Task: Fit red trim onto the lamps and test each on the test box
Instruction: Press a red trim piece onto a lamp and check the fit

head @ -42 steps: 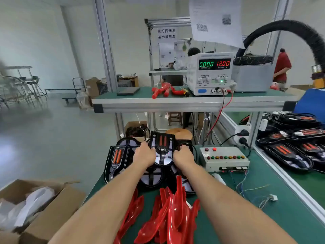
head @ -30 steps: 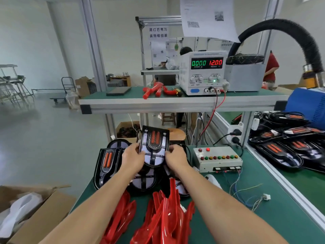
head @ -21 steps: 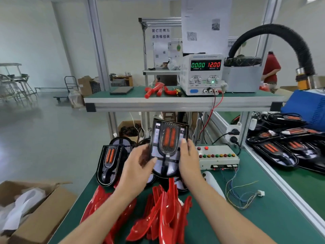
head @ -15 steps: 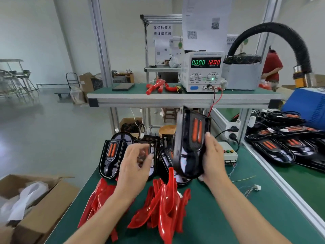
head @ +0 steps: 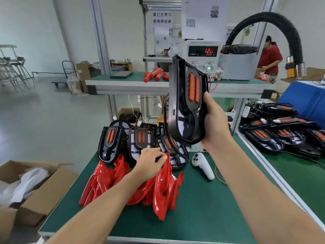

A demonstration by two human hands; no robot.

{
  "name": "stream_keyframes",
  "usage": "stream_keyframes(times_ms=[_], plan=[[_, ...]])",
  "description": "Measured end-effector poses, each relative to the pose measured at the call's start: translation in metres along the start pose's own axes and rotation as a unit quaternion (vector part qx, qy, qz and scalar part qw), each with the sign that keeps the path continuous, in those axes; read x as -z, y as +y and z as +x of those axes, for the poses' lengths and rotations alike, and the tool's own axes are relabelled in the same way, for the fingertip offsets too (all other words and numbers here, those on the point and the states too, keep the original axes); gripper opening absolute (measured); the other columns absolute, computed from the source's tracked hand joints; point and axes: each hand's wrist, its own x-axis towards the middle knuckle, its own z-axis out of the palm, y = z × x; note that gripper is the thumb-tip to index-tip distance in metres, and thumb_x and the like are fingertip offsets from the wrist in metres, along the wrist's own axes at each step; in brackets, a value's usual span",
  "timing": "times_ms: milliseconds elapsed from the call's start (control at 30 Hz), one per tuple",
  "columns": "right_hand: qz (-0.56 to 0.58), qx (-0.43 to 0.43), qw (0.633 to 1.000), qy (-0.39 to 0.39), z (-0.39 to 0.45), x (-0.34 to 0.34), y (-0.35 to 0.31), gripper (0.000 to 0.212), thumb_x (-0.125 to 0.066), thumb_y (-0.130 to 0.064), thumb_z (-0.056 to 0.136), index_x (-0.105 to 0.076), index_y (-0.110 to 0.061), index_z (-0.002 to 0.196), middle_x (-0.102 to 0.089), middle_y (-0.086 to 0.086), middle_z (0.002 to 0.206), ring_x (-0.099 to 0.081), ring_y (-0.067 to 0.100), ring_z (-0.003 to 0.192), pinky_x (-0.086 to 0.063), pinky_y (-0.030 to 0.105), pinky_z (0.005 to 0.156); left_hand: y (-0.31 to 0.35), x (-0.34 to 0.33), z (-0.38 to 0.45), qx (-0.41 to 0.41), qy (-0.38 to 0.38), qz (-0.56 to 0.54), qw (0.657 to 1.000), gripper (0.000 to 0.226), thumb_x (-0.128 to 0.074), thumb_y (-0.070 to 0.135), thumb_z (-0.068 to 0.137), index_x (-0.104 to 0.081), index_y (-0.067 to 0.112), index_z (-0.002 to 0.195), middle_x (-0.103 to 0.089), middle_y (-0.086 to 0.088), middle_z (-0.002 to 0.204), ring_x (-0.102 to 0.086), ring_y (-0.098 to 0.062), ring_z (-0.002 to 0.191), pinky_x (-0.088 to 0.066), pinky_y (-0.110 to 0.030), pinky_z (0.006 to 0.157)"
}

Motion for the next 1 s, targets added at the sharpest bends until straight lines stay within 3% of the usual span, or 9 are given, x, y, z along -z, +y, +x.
stream_keyframes(times_ms=[167, 267, 367, 467, 567, 700, 800, 867, 1000], plan=[[0.070, -0.037, 0.997, 0.020, 0.000, -0.013, -0.006, 0.038, -0.052, -0.033, 0.105, -0.074, -0.005, 0.118, -0.077, 0.013, 0.105, -0.075, 0.029, 0.091, -0.062, 0.039, 0.072, 0.028, -0.001, -0.002, -0.078, -0.002, -0.118, 0.990, 0.050, -0.056, 0.029, 0.094, -0.049, 0.037, 0.142, -0.053, 0.014, 0.140, -0.037, -0.012, 0.139, -0.028, -0.035, 0.117], [0.080, -0.044, 0.995, 0.034, 0.001, -0.024, -0.005, 0.045, -0.052, -0.033, 0.105, -0.066, 0.001, 0.130, -0.070, 0.020, 0.124, -0.068, 0.039, 0.114, -0.058, 0.052, 0.095, 0.044, -0.003, -0.003, -0.168, 0.025, -0.108, 0.979, 0.069, -0.058, 0.027, 0.073, -0.053, 0.028, 0.142, -0.049, 0.013, 0.143, -0.038, -0.015, 0.139, -0.029, -0.030, 0.114], [0.078, -0.051, 0.995, 0.040, 0.002, -0.032, -0.008, 0.047, -0.050, -0.035, 0.106, -0.065, 0.000, 0.132, -0.070, 0.021, 0.126, -0.070, 0.037, 0.109, -0.058, 0.050, 0.093, 0.056, -0.010, 0.009, -0.196, 0.026, 0.053, 0.979, 0.048, -0.063, 0.050, 0.081, -0.068, 0.029, 0.125, -0.059, 0.010, 0.116, -0.055, -0.014, 0.117, -0.043, -0.036, 0.100], [0.091, -0.049, 0.994, 0.033, 0.000, -0.033, -0.010, 0.045, -0.052, -0.032, 0.105, -0.066, 0.002, 0.130, -0.068, 0.022, 0.129, -0.070, 0.035, 0.103, -0.059, 0.045, 0.084, 0.067, -0.001, 0.036, -0.031, -0.005, -0.001, 0.999, 0.035, -0.051, 0.043, 0.101, -0.067, 0.020, 0.081, -0.065, 0.004, 0.076, -0.064, -0.013, 0.073, -0.055, -0.036, 0.076], [0.093, -0.034, 0.995, 0.030, -0.005, -0.029, -0.016, 0.039, -0.054, -0.030, 0.104, -0.071, 0.002, 0.121, -0.073, 0.020, 0.120, -0.074, 0.032, 0.095, -0.062, 0.043, 0.075, 0.060, 0.024, 0.064, 0.139, 0.062, -0.188, 0.970, 0.026, -0.046, 0.017, 0.105, -0.065, 0.008, 0.091, -0.072, -0.007, 0.083, -0.064, -0.009, 0.061, -0.057, -0.028, 0.062], [0.063, -0.035, 0.997, 0.038, -0.016, -0.015, -0.026, 0.040, -0.053, -0.032, 0.104, -0.071, -0.002, 0.122, -0.075, 0.018, 0.117, -0.074, 0.031, 0.096, -0.062, 0.044, 0.081, 0.053, 0.069, 0.065, 0.060, 0.168, -0.146, 0.973, 0.019, -0.045, 0.019, 0.107, -0.059, 0.012, 0.095, -0.065, -0.012, 0.091, -0.061, -0.026, 0.080, -0.052, -0.045, 0.075], [0.042, -0.033, 0.997, 0.056, -0.022, 0.002, -0.031, 0.034, -0.053, -0.029, 0.103, -0.075, -0.005, 0.114, -0.078, 0.013, 0.108, -0.076, 0.029, 0.092, -0.063, 0.045, 0.081, 0.062, 0.097, 0.051, -0.035, 0.215, -0.011, 0.976, 0.037, -0.041, 0.026, 0.109, -0.058, 0.009, 0.081, -0.053, -0.004, 0.063, -0.046, -0.017, 0.050, -0.042, -0.031, 0.050], [0.057, -0.047, 0.995, 0.067, -0.027, 0.014, -0.033, 0.028, -0.054, -0.027, 0.102, -0.077, -0.010, 0.103, -0.078, 0.012, 0.101, -0.076, 0.028, 0.084, -0.065, 0.042, 0.072, 0.073, 0.115, 0.040, -0.057, 0.223, -0.059, 0.971, 0.035, -0.040, 0.027, 0.110, -0.066, 0.008, 0.095, -0.054, -0.006, 0.064, -0.041, -0.013, 0.045, -0.039, -0.023, 0.043], [0.077, -0.108, 0.986, 0.103, -0.045, 0.026, -0.022, 0.029, -0.051, -0.030, 0.103, -0.075, -0.013, 0.103, -0.078, 0.008, 0.092, -0.075, 0.022, 0.070, -0.059, 0.031, 0.056, 0.108, 0.140, 0.020, -0.076, 0.201, -0.236, 0.948, 0.035, -0.039, 0.036, 0.109, -0.070, 0.022, 0.106, -0.070, -0.001, 0.089, -0.066, -0.016, 0.076, -0.054, -0.029, 0.066]])
